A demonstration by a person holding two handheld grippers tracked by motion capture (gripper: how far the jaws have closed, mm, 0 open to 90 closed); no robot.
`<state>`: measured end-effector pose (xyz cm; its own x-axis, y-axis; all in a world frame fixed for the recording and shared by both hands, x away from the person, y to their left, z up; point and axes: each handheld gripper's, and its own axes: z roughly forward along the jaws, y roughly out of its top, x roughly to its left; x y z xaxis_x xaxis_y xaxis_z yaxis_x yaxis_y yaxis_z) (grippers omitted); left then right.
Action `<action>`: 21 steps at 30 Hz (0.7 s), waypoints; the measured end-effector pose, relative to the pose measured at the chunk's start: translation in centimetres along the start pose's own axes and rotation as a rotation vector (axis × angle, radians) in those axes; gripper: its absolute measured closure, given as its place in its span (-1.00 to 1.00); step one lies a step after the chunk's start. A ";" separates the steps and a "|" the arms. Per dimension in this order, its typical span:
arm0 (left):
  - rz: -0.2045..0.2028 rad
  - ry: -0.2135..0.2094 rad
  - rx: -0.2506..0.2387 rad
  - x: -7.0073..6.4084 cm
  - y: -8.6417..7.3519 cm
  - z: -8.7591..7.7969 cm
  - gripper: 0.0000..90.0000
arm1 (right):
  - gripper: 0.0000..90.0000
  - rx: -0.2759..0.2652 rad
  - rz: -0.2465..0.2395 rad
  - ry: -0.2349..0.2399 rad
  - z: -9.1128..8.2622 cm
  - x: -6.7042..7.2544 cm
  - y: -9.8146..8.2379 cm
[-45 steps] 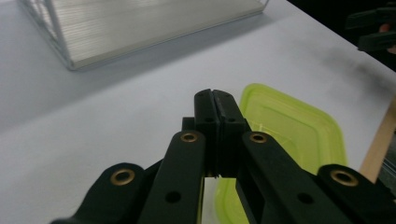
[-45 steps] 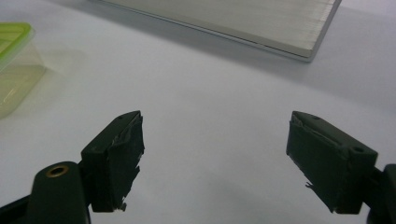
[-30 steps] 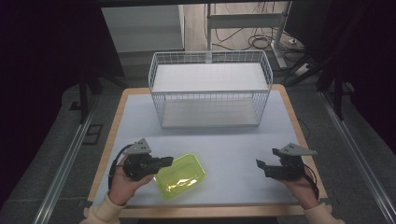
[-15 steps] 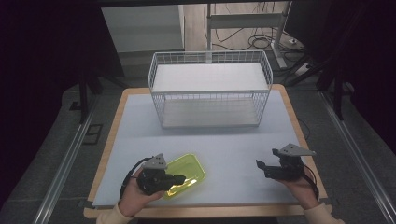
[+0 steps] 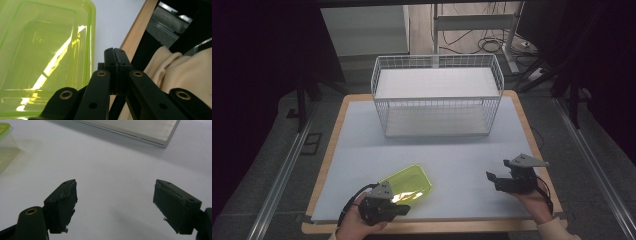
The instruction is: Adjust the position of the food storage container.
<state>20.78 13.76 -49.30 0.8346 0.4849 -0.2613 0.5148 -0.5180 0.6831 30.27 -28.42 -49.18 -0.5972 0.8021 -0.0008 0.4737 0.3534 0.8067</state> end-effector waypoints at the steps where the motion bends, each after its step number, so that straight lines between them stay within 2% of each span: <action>1: 0.003 0.009 0.009 -0.1 -0.2 0.1 1.00 | -0.56 -0.002 0.000 0.001 -0.1 0.0 0.0; 8: 0.006 0.036 0.048 -0.2 -0.6 0.8 1.00 | -0.57 0.008 -0.003 -0.007 0.1 -0.2 -0.1; 12: 0.018 0.067 0.069 -0.4 -0.9 0.9 1.00 | -0.57 0.004 -0.003 -0.008 0.0 -0.1 -0.1; 17: 0.012 0.069 0.072 -0.2 -1.1 0.8 1.00 | -0.56 0.005 -0.004 -0.008 0.1 -0.1 -0.1; 21: 0.015 0.090 0.081 0.0 -1.2 0.7 1.00 | -0.57 0.006 -0.004 -0.009 0.1 -0.2 -0.1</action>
<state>20.28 13.82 -50.58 0.8231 0.5364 -0.1865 0.5196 -0.5789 0.6284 30.37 -28.55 -49.32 -0.5932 0.8050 -0.0088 0.4756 0.3593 0.8029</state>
